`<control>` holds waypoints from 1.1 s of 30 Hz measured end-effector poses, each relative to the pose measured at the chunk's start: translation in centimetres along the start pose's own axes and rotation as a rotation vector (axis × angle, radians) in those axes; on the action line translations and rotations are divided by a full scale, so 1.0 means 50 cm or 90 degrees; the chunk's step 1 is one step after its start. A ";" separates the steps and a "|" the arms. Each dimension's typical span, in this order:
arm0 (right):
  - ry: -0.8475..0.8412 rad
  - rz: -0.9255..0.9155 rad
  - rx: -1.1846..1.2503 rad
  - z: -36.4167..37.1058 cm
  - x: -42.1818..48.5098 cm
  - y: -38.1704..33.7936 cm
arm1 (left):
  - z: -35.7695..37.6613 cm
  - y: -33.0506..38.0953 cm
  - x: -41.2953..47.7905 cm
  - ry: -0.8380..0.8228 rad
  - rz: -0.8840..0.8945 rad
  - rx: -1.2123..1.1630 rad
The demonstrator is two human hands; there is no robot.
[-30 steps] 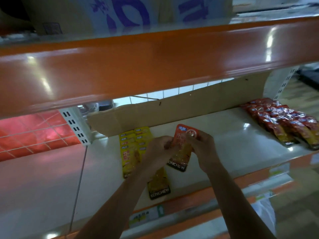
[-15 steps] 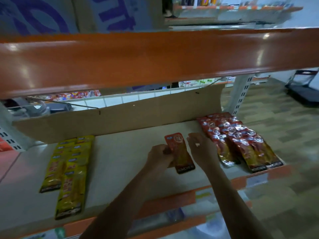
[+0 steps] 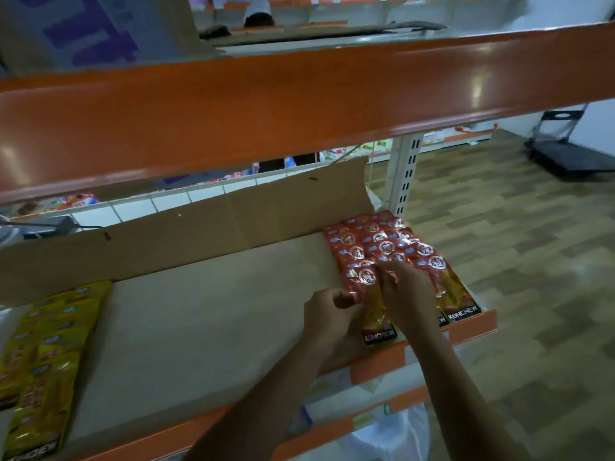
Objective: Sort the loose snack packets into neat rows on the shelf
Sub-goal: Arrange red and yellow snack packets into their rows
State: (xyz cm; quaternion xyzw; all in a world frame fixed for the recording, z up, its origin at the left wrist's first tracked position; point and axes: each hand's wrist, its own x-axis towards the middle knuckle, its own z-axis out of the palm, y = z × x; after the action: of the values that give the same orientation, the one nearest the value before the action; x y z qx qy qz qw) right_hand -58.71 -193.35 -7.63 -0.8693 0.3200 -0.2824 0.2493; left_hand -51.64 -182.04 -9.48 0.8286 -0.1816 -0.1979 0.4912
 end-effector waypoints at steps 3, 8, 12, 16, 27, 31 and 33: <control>0.008 -0.014 -0.012 0.007 0.000 0.024 | 0.017 -0.001 0.000 -0.004 0.002 0.027; -0.001 0.003 -0.015 0.013 0.002 0.036 | 0.023 0.002 0.008 -0.004 0.031 0.089; -0.010 0.017 -0.019 0.023 0.006 0.046 | 0.024 0.006 0.009 -0.002 0.063 0.149; 0.005 0.013 -0.015 0.030 0.005 0.043 | 0.026 0.008 0.009 -0.008 0.071 0.181; -0.025 -0.070 0.007 0.062 -0.045 -0.058 | -0.057 -0.015 0.004 0.060 0.096 0.262; -0.082 -0.119 0.026 0.103 -0.082 -0.127 | -0.147 -0.042 -0.018 0.111 0.103 0.276; -0.103 -0.147 0.034 0.126 -0.106 -0.172 | -0.201 -0.062 -0.038 0.139 0.125 0.304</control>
State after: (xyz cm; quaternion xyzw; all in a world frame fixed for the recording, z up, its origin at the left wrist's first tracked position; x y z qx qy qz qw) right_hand -54.39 -182.30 -8.62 -0.9134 0.1893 -0.2461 0.2631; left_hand -47.83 -172.24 -7.54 0.9157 -0.2486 -0.0108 0.3156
